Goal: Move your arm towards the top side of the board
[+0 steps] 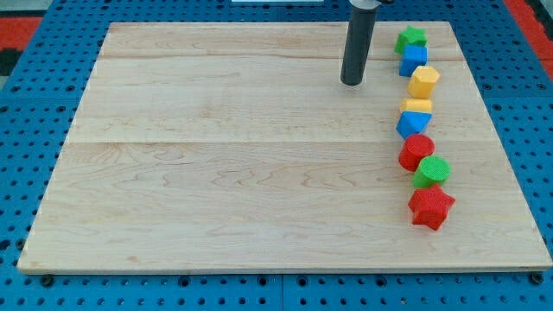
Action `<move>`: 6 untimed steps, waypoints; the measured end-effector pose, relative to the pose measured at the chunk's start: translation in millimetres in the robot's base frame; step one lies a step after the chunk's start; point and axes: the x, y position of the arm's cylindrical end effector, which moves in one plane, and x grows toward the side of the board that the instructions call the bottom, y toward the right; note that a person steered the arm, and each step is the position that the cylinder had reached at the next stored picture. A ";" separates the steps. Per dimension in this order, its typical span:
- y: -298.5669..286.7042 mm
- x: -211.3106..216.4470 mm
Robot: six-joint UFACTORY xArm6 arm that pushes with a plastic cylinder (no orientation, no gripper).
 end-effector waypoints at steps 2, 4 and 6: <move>36.4 -10.8; -35.4 -39.1; -16.6 -110.6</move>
